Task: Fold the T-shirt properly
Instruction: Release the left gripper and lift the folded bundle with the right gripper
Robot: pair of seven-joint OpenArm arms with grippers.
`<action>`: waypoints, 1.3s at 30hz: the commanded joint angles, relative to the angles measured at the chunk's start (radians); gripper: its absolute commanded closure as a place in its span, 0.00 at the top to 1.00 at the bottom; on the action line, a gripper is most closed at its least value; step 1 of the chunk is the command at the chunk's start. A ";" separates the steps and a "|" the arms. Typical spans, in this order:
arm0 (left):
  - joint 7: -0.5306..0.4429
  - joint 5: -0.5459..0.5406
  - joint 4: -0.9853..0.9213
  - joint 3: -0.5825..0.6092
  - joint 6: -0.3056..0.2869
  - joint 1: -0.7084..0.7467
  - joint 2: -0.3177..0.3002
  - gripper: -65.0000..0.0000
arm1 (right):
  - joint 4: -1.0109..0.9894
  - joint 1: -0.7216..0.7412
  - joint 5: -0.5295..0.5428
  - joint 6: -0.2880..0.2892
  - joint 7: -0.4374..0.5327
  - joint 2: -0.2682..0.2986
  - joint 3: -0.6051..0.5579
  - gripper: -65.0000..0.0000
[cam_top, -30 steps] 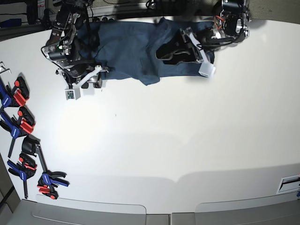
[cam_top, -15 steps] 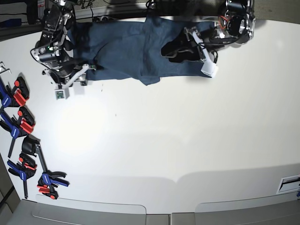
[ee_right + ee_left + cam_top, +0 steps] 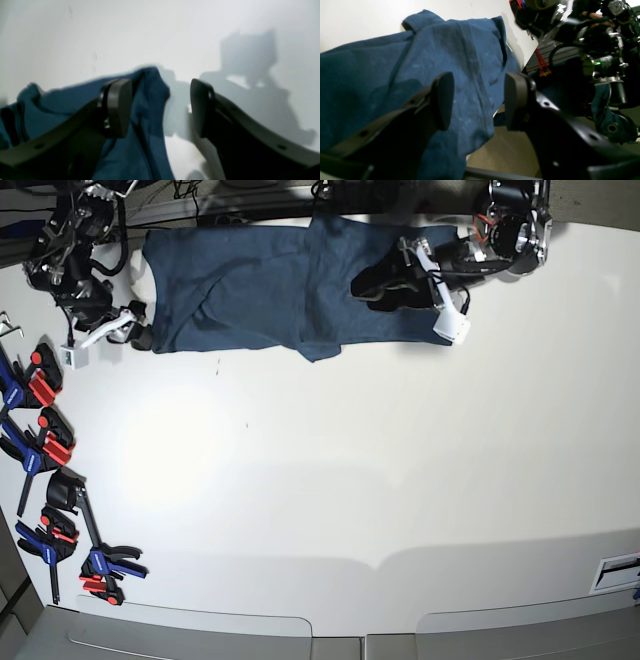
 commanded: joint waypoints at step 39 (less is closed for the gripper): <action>-0.042 0.111 0.020 -0.386 -0.012 0.000 -0.100 0.00 | -0.159 0.016 0.775 0.145 -0.240 -0.010 -0.024 0.00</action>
